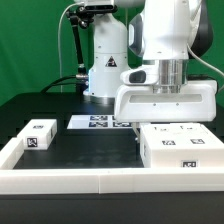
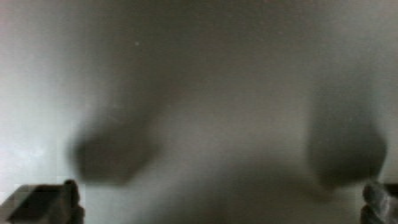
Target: Assemble cabinet
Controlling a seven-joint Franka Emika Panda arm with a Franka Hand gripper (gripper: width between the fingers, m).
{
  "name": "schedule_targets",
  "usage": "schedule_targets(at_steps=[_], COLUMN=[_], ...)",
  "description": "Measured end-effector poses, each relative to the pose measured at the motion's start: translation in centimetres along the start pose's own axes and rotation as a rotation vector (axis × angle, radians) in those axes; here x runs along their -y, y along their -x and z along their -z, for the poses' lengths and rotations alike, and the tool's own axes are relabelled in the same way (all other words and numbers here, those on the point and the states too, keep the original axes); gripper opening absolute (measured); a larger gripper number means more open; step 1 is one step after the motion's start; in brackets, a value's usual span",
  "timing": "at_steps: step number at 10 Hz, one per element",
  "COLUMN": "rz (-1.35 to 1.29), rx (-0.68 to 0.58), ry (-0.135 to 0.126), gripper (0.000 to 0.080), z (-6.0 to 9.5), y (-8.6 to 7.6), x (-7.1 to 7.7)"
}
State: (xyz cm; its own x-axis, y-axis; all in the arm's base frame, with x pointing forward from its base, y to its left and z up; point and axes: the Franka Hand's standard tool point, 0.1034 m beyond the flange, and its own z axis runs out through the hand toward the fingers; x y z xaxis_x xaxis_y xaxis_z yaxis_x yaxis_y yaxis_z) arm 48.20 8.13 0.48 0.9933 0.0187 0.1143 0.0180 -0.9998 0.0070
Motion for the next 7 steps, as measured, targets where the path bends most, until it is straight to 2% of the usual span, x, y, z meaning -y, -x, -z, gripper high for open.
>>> schedule_targets(at_steps=[5,7], rz=[0.01,0.01], rx=[-0.02,-0.019], ry=[-0.003,-0.002], gripper=[0.0796,0.0796], z=[-0.1,-0.2], y=[-1.6,-1.6], x=[0.3,0.3])
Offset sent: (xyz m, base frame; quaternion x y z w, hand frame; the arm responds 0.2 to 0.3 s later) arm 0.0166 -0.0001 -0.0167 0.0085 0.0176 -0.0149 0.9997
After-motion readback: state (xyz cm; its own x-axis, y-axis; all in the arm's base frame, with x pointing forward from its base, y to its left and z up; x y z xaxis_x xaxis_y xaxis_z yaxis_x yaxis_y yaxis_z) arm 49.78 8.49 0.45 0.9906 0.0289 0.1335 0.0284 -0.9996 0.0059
